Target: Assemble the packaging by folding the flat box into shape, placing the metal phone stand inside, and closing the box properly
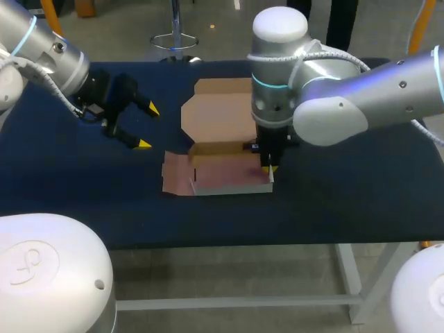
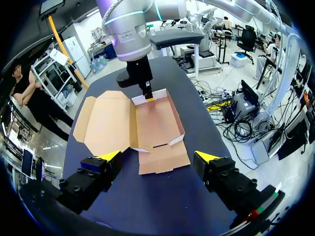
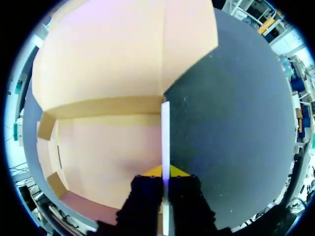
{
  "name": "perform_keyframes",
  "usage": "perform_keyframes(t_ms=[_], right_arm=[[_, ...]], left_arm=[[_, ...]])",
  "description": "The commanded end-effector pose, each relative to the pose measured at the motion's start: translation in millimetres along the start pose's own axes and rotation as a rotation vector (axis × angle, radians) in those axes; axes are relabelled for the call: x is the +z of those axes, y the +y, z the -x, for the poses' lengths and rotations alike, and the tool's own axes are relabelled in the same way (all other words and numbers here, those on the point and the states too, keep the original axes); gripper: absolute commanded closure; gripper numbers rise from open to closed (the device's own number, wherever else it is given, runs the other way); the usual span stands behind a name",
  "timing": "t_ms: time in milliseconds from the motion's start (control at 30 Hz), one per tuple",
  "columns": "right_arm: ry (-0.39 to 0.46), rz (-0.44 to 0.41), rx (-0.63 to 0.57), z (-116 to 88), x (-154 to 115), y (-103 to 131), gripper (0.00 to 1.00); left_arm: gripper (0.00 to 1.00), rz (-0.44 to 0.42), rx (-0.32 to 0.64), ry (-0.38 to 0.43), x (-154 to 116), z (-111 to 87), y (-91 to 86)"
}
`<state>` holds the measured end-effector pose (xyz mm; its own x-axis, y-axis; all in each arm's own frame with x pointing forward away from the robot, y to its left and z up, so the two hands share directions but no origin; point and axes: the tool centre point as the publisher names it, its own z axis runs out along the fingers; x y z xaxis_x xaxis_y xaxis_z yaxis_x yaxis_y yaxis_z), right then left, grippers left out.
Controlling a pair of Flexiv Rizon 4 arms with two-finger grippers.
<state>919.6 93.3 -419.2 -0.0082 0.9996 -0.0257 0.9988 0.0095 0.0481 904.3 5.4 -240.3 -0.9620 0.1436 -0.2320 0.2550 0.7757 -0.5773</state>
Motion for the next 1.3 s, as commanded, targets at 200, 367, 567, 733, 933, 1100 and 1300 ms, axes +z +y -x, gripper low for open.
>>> perform_keyframes(t_ms=[200,367,567,733,933,1100,1300], right_arm=[[0.018,0.001,0.0,1.7,0.7,-1.5,1.0],[0.015,-0.004,0.006,1.6,0.1,-1.4,1.0],[0.016,-0.005,0.017,1.6,-0.3,-1.4,1.0],[0.016,-0.005,0.017,1.6,-0.3,-1.4,1.0],[0.016,-0.005,0.017,1.6,-0.3,-1.4,1.0],[0.016,-0.005,0.017,1.6,-0.3,-1.4,1.0],[0.016,-0.005,0.017,1.6,-0.3,-1.4,1.0]], left_arm=[[0.0,0.003,0.0,0.003,-0.7,0.4,-0.1],[0.0,0.003,0.0,0.003,-0.7,0.4,-0.1],[0.0,0.003,0.0,0.003,-0.7,0.4,-0.1],[0.0,0.003,0.0,0.003,-0.7,0.4,-0.1],[0.0,0.003,0.0,0.003,-0.7,0.4,-0.1],[0.0,0.003,0.0,0.003,-0.7,0.4,-0.1],[0.0,0.038,-0.187,-0.08,-0.6,3.5,-6.3]])
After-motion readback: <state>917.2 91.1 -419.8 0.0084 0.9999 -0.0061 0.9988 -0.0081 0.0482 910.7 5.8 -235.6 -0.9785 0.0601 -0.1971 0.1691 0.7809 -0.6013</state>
